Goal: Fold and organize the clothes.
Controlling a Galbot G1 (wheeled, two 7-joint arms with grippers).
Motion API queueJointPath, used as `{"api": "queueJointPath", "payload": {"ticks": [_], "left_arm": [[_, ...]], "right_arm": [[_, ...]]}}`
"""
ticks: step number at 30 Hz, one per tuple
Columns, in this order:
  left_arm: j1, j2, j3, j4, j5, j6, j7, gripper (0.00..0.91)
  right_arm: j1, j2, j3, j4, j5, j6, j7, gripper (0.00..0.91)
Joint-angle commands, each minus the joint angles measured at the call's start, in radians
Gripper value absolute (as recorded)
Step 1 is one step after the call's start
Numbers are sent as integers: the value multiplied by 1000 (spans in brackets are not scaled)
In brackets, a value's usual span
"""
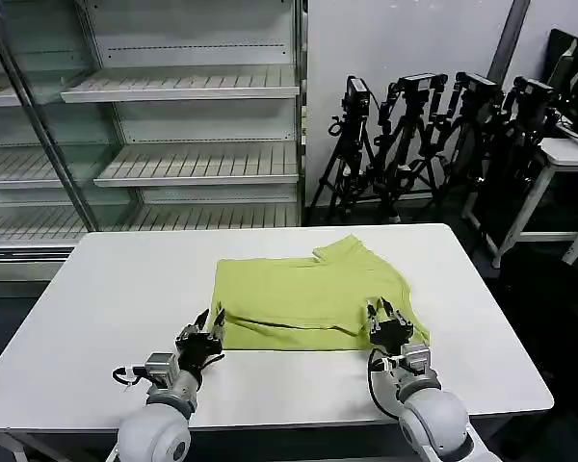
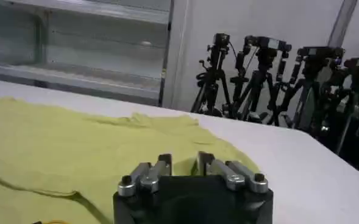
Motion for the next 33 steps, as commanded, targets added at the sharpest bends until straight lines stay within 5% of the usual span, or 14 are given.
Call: {"api": "queueJointPath", "payload": {"ticks": [1, 15, 16, 17, 18, 19, 20, 21, 22, 33], "left_arm": [[123, -11, -32, -82, 10, -2, 0, 907], [70, -5, -5, 0, -47, 23, -8, 907], [64, -7, -2, 8, -47, 23, -7, 856], [58, -11, 1, 17, -49, 23, -7, 121], [54, -15, 5, 22, -50, 24, -9, 60], [50, -19, 9, 26, -50, 25, -11, 40], [46, -25, 12, 31, -49, 23, -13, 40], [42, -29, 15, 35, -48, 20, -17, 40], [41, -31, 16, 37, -47, 17, -16, 40], [41, -16, -3, 70, -44, 15, -14, 40]], "right_arm": [[-87, 2, 74, 80, -4, -2, 1, 907], [-181, 0, 246, 37, 160, -96, 46, 907], [-181, 1, 243, 31, 165, -100, 46, 907], [-180, 1, 237, 22, 164, -102, 46, 907], [-179, 3, 231, 20, 164, -102, 46, 877], [-179, 4, 227, 21, 164, -102, 45, 746], [-179, 7, 217, 23, 164, -102, 43, 343], [-178, 10, 210, 24, 164, -102, 40, 60], [-178, 12, 199, 24, 163, -101, 39, 0], [-176, 23, 148, 17, 140, -74, 31, 0]]}}
